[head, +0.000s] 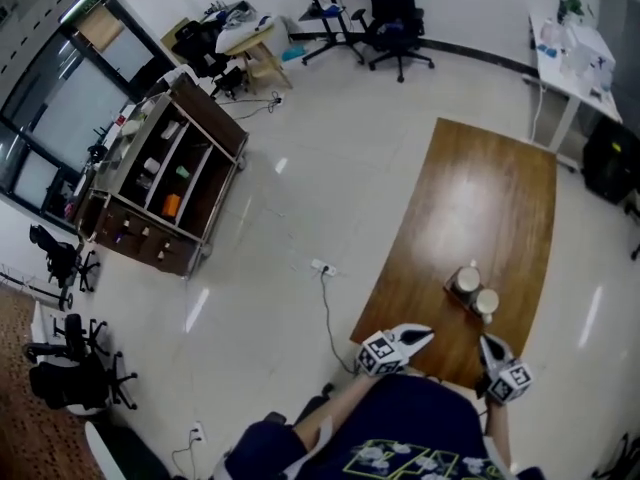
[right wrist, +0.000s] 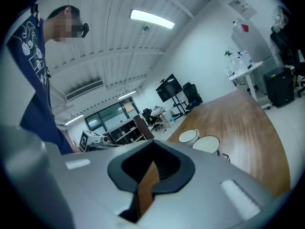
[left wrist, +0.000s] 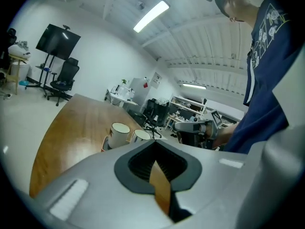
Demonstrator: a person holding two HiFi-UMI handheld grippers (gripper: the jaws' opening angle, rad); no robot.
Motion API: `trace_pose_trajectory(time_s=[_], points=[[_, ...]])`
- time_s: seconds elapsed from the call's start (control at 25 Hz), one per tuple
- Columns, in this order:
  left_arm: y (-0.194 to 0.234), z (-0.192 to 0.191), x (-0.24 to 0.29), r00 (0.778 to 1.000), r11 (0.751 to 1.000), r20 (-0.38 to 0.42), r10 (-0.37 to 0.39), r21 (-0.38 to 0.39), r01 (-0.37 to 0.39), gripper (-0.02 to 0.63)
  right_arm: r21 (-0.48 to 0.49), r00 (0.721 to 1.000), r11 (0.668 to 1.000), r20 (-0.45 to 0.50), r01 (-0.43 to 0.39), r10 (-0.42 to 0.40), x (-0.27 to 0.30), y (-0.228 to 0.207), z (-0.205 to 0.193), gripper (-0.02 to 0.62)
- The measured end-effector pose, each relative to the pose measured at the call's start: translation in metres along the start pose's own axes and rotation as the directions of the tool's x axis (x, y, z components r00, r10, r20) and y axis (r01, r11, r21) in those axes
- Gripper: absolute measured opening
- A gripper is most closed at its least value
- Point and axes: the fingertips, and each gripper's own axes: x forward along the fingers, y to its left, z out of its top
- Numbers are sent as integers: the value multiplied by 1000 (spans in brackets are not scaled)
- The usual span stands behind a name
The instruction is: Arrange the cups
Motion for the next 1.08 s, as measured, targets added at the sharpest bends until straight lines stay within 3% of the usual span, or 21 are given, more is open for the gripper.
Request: trace_pose_trajectory(time_s=[0.2,0.4,0.56,0.88,1.08], points=[[-8,-3,16,995,996,-55,-86,26,87,2,-17,1000,1000,-6,-14,14,-4,6,-22,3],[-18,-11,28,986,987,-92,-142,55,148,2,-20,999,999,22,33,-32,-13,18,-2,3],[-16,-14,31,985,988,-95,-142,42,146,2,-3,998,998,10,64,-64,-25,6,-15,3],[-8,-17,27,989,992,-87,-117,27,120,2,-5,998,999,-42,46,-46,-17,16,-17,3],[-3,0,22,992,994,-68,-106,19,108,2,-7,998,1000,-59,24,-25,-5,19,-20,3]])
